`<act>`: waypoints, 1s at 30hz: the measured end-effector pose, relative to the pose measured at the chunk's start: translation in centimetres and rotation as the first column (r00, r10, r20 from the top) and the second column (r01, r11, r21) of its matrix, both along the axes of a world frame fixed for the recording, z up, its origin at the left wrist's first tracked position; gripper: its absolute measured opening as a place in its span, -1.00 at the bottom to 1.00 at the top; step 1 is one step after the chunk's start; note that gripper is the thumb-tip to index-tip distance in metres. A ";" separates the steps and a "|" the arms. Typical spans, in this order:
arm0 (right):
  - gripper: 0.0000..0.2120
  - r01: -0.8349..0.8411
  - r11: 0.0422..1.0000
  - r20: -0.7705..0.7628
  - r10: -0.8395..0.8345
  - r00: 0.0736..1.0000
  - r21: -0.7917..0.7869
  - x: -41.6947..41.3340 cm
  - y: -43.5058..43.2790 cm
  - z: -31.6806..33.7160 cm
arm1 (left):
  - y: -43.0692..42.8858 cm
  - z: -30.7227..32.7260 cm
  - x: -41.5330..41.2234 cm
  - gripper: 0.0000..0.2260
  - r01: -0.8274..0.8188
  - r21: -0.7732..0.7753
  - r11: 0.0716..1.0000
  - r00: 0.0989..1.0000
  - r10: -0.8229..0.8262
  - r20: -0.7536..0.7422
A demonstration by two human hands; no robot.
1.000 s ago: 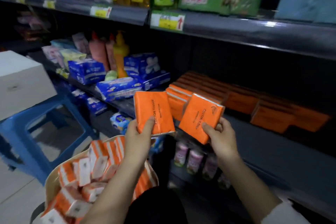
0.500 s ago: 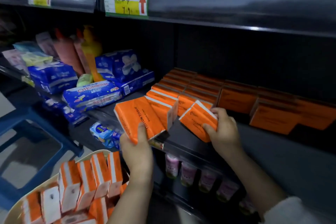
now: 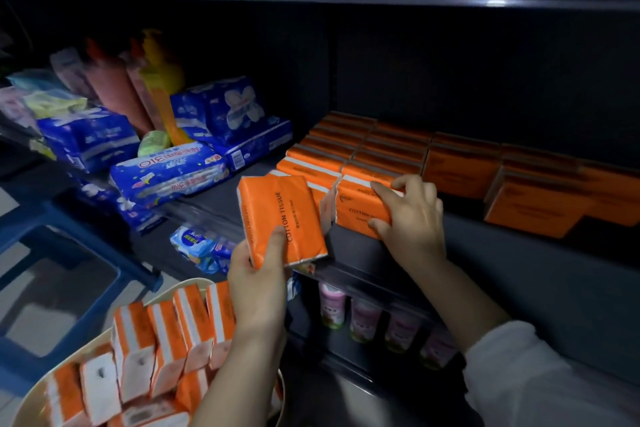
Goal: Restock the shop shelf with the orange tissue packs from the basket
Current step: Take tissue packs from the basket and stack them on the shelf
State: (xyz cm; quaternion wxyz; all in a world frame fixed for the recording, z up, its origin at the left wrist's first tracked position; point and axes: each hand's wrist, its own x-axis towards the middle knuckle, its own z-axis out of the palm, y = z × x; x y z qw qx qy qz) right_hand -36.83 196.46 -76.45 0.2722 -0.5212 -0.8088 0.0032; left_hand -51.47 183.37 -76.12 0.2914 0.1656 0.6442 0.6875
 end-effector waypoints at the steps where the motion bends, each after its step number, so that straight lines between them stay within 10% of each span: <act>1: -0.38 -0.021 0.999 -0.018 0.020 1.000 -0.033 0.2 -0.1 0.0 | 0.0 0.2 0.2 -0.82 0.019 0.013 1.000 1.000 -0.019 0.009; 11: -0.59 -0.294 0.924 -0.660 0.063 0.749 -0.246 1.0 -3.7 4.3 | -0.5 1.4 1.9 -0.76 0.213 0.097 0.972 0.977 -0.214 0.002; 18: -0.40 -0.604 0.594 -0.800 -0.118 0.588 -0.532 2.5 -6.2 3.3 | -1.0 1.5 2.7 -0.76 0.338 0.156 0.928 0.938 -0.345 0.024; 30: -0.67 -0.605 0.570 -0.696 0.078 0.713 -0.556 5.7 -5.2 4.1 | -1.7 0.3 2.4 -0.69 0.521 -0.217 0.826 0.719 -0.561 -0.409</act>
